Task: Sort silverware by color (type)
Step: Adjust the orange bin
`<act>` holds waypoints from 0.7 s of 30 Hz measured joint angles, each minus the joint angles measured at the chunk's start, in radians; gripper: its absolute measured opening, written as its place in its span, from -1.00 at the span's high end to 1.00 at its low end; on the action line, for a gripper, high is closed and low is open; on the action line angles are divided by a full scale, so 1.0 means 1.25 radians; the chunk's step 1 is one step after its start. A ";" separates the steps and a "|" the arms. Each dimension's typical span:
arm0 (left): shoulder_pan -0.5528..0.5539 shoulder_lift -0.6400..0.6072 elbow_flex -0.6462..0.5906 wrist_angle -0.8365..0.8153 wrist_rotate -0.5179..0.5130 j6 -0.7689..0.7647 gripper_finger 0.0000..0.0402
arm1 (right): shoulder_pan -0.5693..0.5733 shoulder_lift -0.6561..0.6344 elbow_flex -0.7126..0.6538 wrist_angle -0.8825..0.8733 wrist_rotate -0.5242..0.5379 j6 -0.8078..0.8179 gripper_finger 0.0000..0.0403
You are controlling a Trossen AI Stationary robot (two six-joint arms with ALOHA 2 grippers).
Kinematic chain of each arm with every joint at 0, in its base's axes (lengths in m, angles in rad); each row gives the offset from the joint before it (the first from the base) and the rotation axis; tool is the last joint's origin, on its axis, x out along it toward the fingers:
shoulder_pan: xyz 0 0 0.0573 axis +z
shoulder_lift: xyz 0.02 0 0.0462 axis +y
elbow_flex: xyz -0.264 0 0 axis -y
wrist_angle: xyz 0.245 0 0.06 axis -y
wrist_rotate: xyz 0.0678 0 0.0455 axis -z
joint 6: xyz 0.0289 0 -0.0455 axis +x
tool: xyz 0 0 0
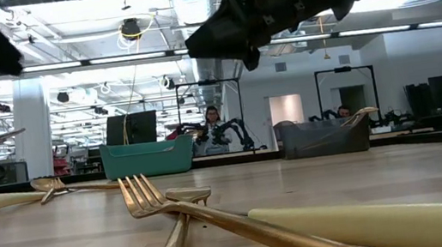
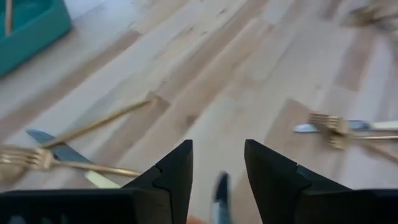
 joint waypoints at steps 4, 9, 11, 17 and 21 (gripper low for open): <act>0.109 0.012 0.000 0.020 0.069 0.129 0.31 | 0.000 0.000 0.000 -0.003 0.000 0.000 0.38; 0.228 0.011 -0.001 0.018 0.184 0.261 0.26 | 0.001 0.000 0.000 -0.005 -0.001 0.000 0.38; 0.253 0.011 -0.006 0.024 0.227 0.277 0.27 | 0.001 0.000 0.000 -0.013 -0.001 0.000 0.38; 0.216 0.011 -0.046 0.034 0.292 0.201 0.36 | 0.001 0.000 0.000 -0.035 -0.002 0.000 0.38; 0.138 0.011 -0.062 0.039 0.316 0.102 0.41 | 0.001 0.000 0.000 -0.034 -0.002 0.000 0.38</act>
